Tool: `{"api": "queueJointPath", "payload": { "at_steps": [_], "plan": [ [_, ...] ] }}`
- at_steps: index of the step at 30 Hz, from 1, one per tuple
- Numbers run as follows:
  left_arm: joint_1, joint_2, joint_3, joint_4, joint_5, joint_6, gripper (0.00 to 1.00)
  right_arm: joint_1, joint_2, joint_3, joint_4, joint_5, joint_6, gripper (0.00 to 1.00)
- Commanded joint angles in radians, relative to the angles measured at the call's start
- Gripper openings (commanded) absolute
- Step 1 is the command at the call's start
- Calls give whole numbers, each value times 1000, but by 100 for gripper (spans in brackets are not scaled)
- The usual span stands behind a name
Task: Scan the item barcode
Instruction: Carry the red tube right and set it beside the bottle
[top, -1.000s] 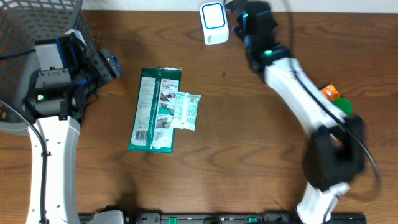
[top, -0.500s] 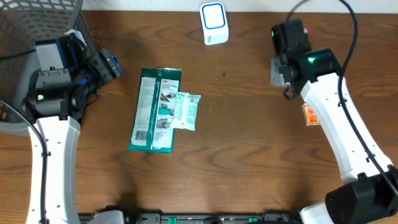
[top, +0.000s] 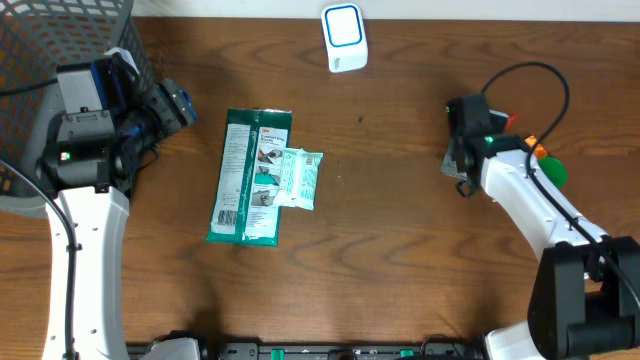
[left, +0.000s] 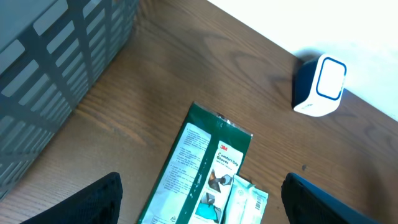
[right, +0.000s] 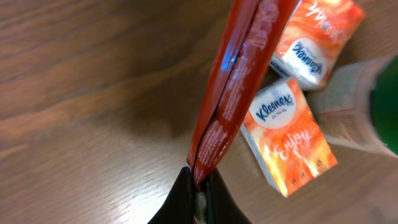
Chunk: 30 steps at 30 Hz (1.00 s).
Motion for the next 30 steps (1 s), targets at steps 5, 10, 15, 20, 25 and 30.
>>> {"api": "queueJointPath", "payload": {
  "at_steps": [5, 10, 15, 20, 25, 30],
  "plan": [
    [3, -2, -1, -1, -2, 6, 82, -92, -1, -105, 108, -119, -25, 1],
    [3, -2, -1, -1, -2, 6, 83, -113, -1, -108, 114, -112, -27, 19],
    [3, -2, -1, -1, -2, 6, 83, -112, -1, -108, 111, -112, -91, 79],
    [3, -2, -1, -1, -2, 6, 82, -112, -1, -108, 87, -112, -165, 88],
    [3, -2, -1, -1, -2, 6, 82, -112, -1, -92, 35, -112, -236, 91],
    [3, -2, -1, -1, -2, 6, 82, -112, -5, -32, -72, -112, -242, 94]
  ]
}}
